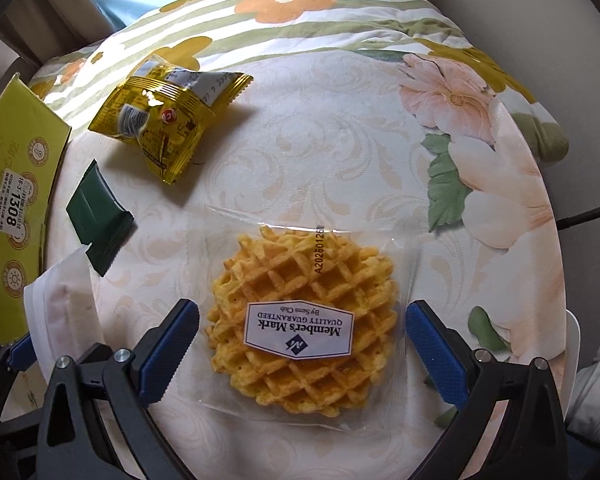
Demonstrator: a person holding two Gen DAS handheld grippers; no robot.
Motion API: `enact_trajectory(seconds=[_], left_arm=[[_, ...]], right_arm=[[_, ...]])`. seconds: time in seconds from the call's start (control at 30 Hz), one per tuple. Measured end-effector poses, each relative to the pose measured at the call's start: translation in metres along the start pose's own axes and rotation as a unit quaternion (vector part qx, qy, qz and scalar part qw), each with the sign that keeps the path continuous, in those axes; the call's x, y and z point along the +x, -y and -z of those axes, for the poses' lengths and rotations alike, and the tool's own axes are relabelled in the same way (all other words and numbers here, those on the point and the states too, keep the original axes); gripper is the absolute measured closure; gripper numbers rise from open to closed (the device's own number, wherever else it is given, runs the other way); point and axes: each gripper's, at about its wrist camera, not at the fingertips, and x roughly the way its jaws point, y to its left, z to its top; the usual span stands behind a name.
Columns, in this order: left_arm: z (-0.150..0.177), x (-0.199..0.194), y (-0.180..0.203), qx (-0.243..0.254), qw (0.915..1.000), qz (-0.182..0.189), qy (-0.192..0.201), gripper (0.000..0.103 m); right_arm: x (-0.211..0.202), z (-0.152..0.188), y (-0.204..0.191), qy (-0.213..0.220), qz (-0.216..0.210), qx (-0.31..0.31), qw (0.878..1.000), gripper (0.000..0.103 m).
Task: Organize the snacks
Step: 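Grasp the white packet with the left tool while the right tool grasps the wrapped waffle, then carry the white packet and waffle into the yellow box and open both tools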
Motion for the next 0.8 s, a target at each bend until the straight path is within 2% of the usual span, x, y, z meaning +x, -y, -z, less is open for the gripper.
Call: enact_trajectory(seconds=[0.2,0.27,0.33,0.5,0.63,0.8], left_arm=[[0.004,-0.005,-0.007,-0.009,1.0000,-0.003,0.002,0.038],[0.007,-0.006,-0.008,-0.011,0.9999,-0.003,0.001,0.038],[0.008,-0.007,-0.008,-0.012,0.9999,-0.005,0.001,0.038],[0.011,-0.012,-0.005,-0.018,0.9998,-0.005,0.005,0.038],[0.012,-0.022,-0.002,-0.022,0.9996,-0.006,0.018,0.038],[0.015,-0.041,0.005,-0.029,0.9988,-0.005,0.039,0.038]], right_arm=[[0.001,0.005,-0.017,0.008,0.008,-0.054,0.998,0.000],[-0.001,0.008,-0.021,0.013,0.004,-0.071,0.997,0.004],[-0.006,0.010,-0.024,0.021,-0.005,-0.087,0.996,0.020],[-0.014,0.013,-0.019,0.030,-0.054,-0.086,0.994,0.033],[-0.019,0.015,-0.008,0.030,-0.073,-0.070,0.994,0.035],[-0.044,0.017,0.000,0.052,-0.085,-0.072,0.992,0.036]])
